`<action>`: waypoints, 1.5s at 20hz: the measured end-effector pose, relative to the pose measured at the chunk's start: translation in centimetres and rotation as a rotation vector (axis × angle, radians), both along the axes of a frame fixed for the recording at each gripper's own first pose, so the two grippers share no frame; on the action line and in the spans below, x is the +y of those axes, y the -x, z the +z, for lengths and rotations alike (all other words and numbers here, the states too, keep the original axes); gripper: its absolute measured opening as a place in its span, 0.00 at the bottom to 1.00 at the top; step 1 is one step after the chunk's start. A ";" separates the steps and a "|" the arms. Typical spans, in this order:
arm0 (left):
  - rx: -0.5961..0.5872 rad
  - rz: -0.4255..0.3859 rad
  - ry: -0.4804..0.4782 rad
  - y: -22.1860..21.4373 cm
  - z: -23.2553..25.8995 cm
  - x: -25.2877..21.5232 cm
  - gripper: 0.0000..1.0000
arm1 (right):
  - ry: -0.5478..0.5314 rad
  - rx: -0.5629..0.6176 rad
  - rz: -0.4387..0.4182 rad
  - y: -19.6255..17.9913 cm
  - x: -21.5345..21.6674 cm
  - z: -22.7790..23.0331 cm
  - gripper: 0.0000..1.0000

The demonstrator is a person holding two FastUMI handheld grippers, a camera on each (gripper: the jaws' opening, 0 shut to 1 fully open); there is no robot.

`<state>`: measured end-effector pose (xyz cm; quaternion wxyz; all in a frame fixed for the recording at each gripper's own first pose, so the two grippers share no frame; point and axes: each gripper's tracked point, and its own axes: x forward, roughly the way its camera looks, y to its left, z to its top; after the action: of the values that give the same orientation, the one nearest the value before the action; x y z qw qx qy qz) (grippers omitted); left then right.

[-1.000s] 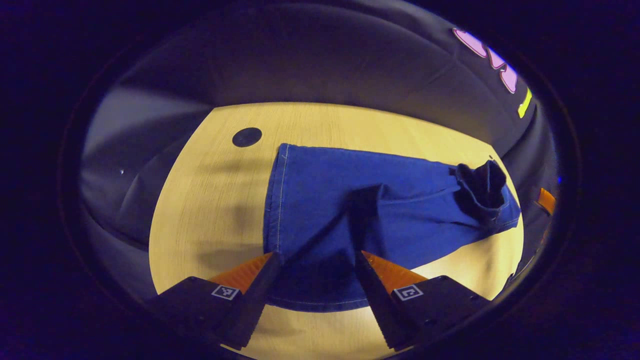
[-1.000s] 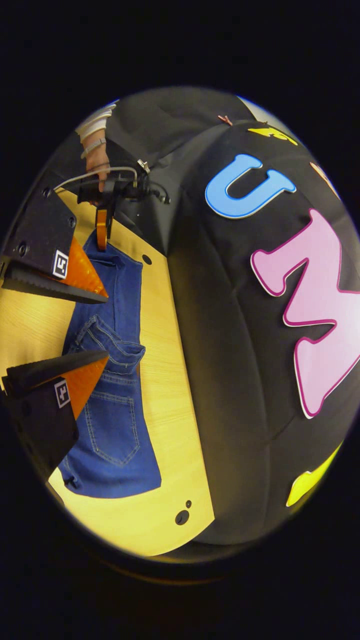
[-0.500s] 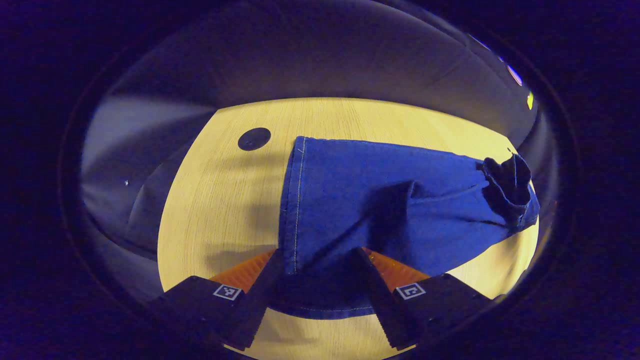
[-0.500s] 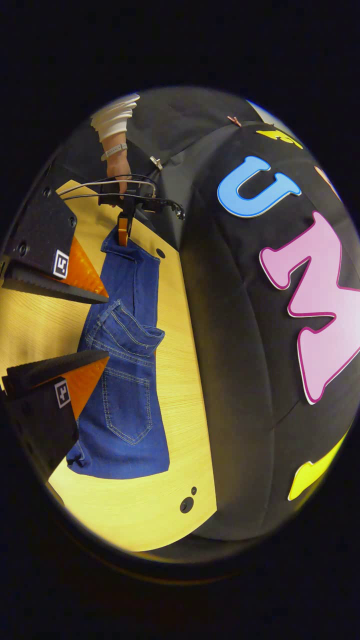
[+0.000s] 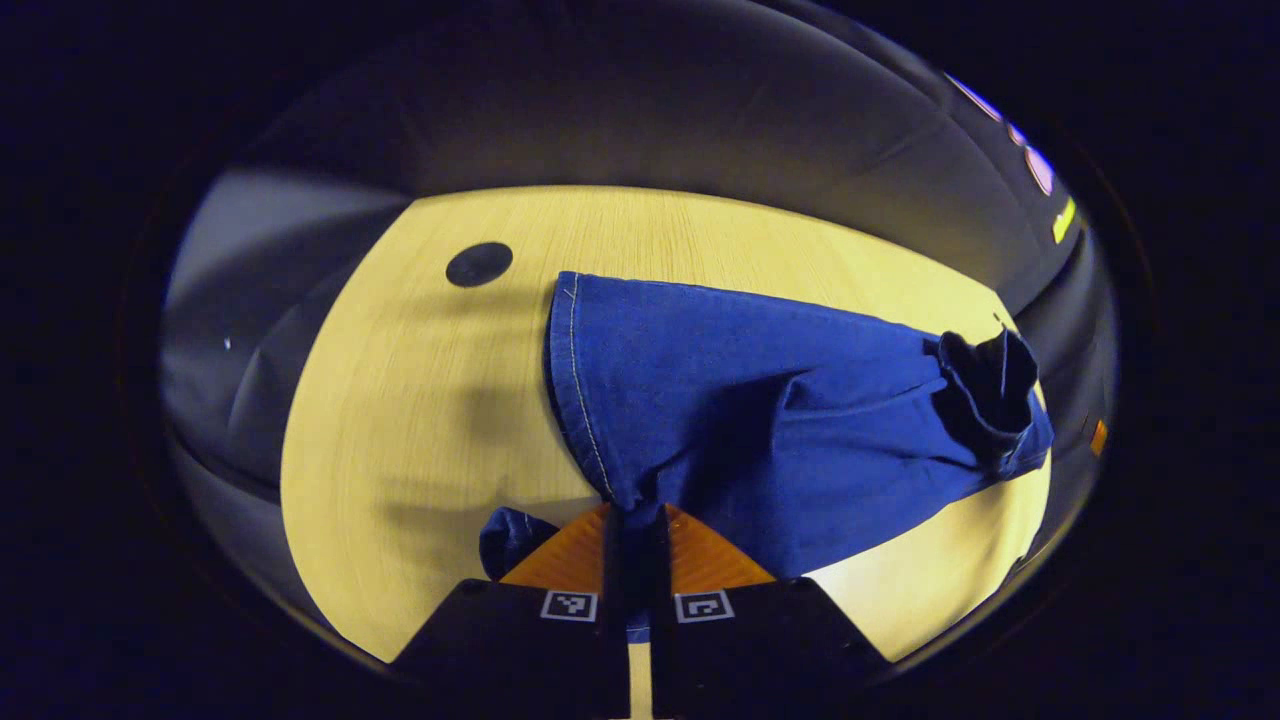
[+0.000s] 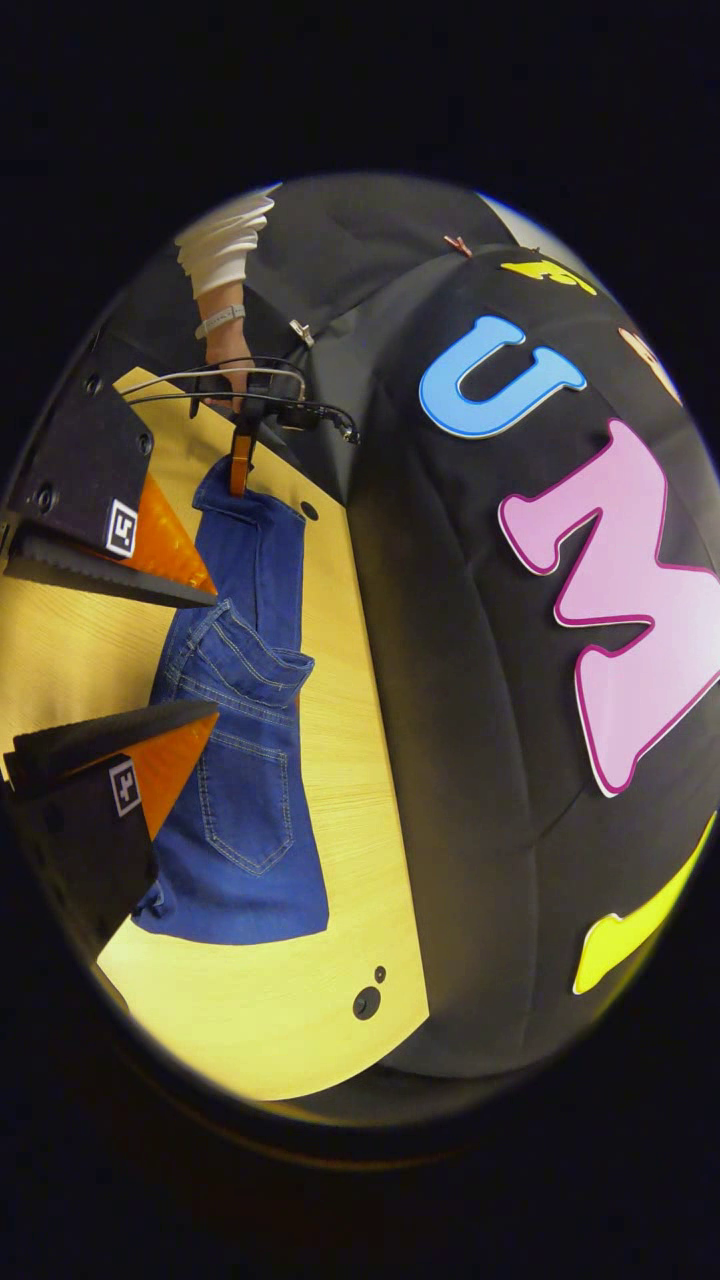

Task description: Grasp the waist and the cuffs of the jeans and fold them to make the two legs overlap; first hold the waist and fold one-third of the jeans toward the cuffs, then hold the cuffs and fold the remaining one-third in the same direction to finish folding.

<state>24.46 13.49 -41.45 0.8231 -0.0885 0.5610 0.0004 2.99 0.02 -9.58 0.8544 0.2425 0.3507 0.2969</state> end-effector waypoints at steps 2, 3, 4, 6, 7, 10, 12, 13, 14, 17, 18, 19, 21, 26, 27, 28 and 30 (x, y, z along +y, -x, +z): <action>-0.032 0.041 0.068 -0.5 1.7 -0.6 0.07 | -0.004 -0.002 -0.014 -0.1 -0.7 0.2 0.58; -0.052 0.046 0.100 -0.8 3.1 -1.1 0.09 | -0.009 -0.002 -0.024 -0.2 -1.2 0.3 0.58; -0.085 0.044 0.143 -1.2 5.5 -2.3 0.08 | -0.014 -0.003 -0.032 -0.4 -1.5 0.5 0.58; -0.170 0.032 0.218 -2.7 10.6 -5.1 0.08 | -0.017 -0.012 -0.049 -0.6 -2.5 1.0 0.58; -0.217 0.022 0.267 -3.7 13.6 -7.2 0.08 | -0.019 -0.019 -0.057 -0.7 -3.0 1.3 0.58; -0.330 -0.028 0.398 -6.8 21.3 -14.1 0.08 | -0.036 -0.031 -0.088 -0.6 -5.2 2.3 0.58; -0.370 -0.089 0.460 -8.0 24.2 -19.5 0.08 | -0.040 -0.041 -0.112 -0.4 -7.0 2.9 0.58; -0.381 -0.119 0.492 -8.4 25.1 -22.7 0.08 | -0.035 -0.051 -0.125 -0.2 -8.2 3.1 0.58; -0.381 -0.158 0.524 -8.8 25.8 -26.9 0.08 | -0.028 -0.062 -0.139 0.0 -9.4 3.3 0.58; -0.340 -0.246 0.576 -9.5 24.3 -36.7 0.08 | 0.002 -0.077 -0.182 0.8 -13.6 3.1 0.58; -0.314 -0.274 0.579 -10.1 22.9 -39.2 0.08 | 0.008 -0.081 -0.199 1.0 -15.1 3.0 0.58; -0.279 -0.304 0.569 -10.4 21.2 -40.9 0.08 | 0.017 -0.082 -0.213 1.3 -16.4 2.8 0.58; -0.204 -0.335 0.521 -11.2 17.2 -42.9 0.08 | 0.025 -0.071 -0.242 1.7 -18.8 2.1 0.58; 0.013 -0.334 0.427 -10.4 8.4 -47.1 0.10 | 0.049 -0.052 -0.288 2.5 -23.1 0.2 0.58; 0.032 -0.345 0.395 -10.3 7.8 -47.2 0.12 | 0.053 -0.056 -0.287 2.8 -23.5 0.1 0.58; 0.039 -0.356 0.368 -10.0 8.1 -47.5 0.18 | 0.057 -0.062 -0.281 3.1 -23.8 0.2 0.58; 0.038 -0.386 0.363 -9.7 9.6 -48.6 0.48 | 0.062 -0.073 -0.269 4.2 -24.3 0.3 0.58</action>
<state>34.19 -35.12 -31.88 0.7679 -0.1260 0.5736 -0.2557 -1.18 -24.24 -9.24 0.9058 0.2497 0.2928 0.1774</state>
